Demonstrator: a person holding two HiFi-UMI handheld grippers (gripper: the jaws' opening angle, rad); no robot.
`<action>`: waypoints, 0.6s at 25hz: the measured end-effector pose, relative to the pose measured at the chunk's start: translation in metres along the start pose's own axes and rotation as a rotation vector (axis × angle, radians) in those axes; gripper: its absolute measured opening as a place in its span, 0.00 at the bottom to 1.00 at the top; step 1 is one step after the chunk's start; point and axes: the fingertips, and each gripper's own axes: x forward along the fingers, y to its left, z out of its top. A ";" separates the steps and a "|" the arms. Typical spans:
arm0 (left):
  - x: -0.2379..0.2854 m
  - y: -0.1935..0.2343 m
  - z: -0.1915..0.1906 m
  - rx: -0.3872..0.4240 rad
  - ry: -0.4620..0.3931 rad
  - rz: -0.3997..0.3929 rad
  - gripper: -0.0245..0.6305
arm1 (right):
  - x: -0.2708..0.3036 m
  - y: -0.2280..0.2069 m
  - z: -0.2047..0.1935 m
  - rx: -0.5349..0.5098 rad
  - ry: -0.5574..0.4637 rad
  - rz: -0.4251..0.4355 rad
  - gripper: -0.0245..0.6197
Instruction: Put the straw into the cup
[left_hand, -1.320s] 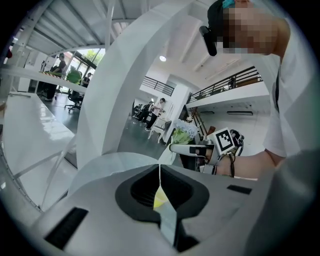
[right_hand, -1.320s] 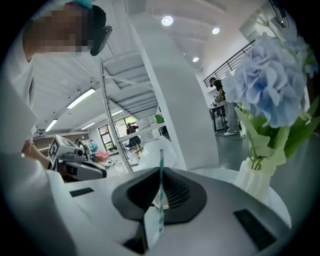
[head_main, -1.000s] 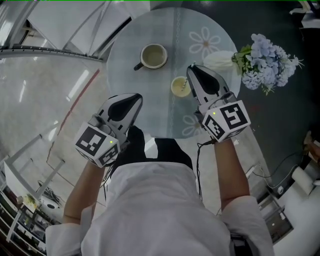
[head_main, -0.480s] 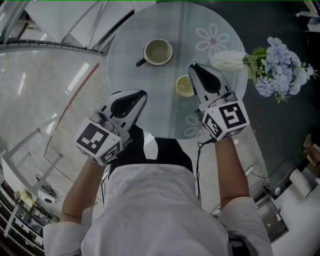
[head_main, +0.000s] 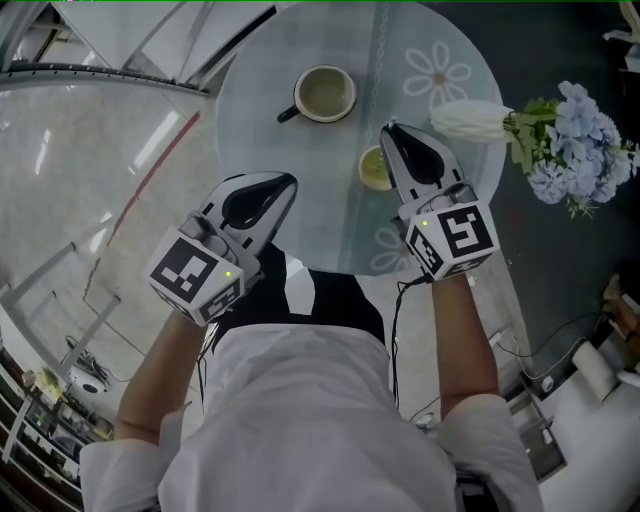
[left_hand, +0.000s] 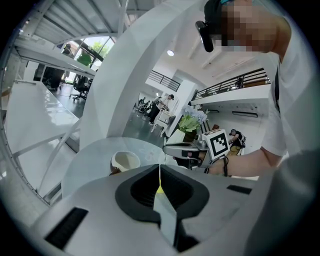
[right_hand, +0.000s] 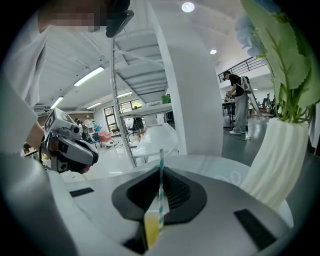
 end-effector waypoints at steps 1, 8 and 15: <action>0.000 0.000 0.000 -0.001 0.000 0.000 0.08 | 0.000 0.001 0.000 -0.006 0.002 0.000 0.10; -0.002 0.000 0.000 0.001 -0.002 -0.001 0.08 | 0.004 0.000 -0.002 -0.023 0.007 -0.015 0.10; -0.008 -0.001 0.003 0.002 -0.010 0.000 0.08 | 0.006 -0.001 -0.005 -0.025 0.043 -0.037 0.10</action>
